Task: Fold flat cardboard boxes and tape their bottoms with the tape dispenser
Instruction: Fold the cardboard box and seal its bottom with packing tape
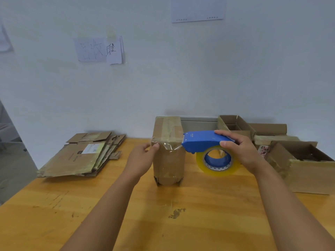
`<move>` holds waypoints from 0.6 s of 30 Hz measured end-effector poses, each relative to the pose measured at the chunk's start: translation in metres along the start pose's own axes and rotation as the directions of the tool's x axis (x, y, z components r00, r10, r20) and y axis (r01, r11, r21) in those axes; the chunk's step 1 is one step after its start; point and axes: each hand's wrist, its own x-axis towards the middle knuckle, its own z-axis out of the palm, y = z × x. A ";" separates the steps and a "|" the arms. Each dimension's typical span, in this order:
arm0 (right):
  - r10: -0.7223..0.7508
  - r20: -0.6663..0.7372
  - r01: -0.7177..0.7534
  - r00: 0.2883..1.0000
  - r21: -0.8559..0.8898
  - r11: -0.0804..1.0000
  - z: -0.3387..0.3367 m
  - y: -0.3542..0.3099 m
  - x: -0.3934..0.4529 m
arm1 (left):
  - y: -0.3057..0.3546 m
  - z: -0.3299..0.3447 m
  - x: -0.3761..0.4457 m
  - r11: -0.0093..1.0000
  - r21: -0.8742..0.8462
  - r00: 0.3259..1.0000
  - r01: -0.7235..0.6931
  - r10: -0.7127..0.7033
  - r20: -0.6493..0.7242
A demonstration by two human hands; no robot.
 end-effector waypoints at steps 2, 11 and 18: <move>-0.002 0.000 0.002 1.000 0.008 1.000 0.002 -0.001 0.000 | -0.001 0.001 0.001 0.998 0.045 0.998 0.045 -0.043 -0.034; 0.007 -0.031 -0.006 0.999 0.050 0.999 0.013 0.000 -0.001 | 0.008 0.023 -0.005 0.391 0.725 0.707 -0.567 0.682 0.186; 0.011 -0.032 -0.008 0.999 0.083 0.996 0.022 -0.005 -0.003 | -0.004 0.009 0.022 0.293 0.716 0.607 -0.634 0.763 0.225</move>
